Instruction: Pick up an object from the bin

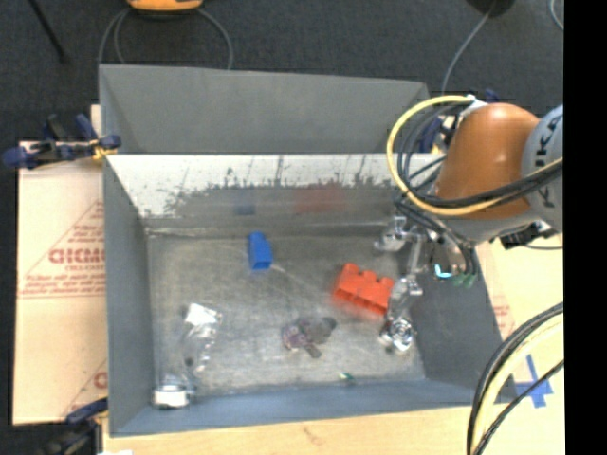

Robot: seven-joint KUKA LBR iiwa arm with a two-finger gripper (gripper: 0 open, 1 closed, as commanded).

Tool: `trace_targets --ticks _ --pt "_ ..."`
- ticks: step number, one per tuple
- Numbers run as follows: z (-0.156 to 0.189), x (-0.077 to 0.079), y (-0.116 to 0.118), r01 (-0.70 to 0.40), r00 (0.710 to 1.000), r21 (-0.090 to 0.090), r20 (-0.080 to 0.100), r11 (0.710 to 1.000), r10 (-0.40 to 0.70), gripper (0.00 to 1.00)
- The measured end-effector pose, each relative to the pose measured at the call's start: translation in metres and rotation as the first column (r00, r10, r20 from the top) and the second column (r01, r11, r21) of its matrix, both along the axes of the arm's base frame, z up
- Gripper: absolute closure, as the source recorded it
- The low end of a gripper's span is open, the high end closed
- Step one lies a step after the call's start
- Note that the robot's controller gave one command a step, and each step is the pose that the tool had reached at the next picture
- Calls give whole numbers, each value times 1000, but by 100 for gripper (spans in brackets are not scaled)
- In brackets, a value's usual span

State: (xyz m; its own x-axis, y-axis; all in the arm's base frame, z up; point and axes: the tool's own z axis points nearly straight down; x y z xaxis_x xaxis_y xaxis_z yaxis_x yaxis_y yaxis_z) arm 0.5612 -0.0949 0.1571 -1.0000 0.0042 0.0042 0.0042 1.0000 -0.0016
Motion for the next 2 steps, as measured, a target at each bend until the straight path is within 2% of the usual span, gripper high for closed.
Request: trace_targets --ticks 1,2 --pt "-84 21 -27 -77 997 -1 15 997 77 0" --pt "-80 24 -27 -79 997 -5 25 997 79 100"
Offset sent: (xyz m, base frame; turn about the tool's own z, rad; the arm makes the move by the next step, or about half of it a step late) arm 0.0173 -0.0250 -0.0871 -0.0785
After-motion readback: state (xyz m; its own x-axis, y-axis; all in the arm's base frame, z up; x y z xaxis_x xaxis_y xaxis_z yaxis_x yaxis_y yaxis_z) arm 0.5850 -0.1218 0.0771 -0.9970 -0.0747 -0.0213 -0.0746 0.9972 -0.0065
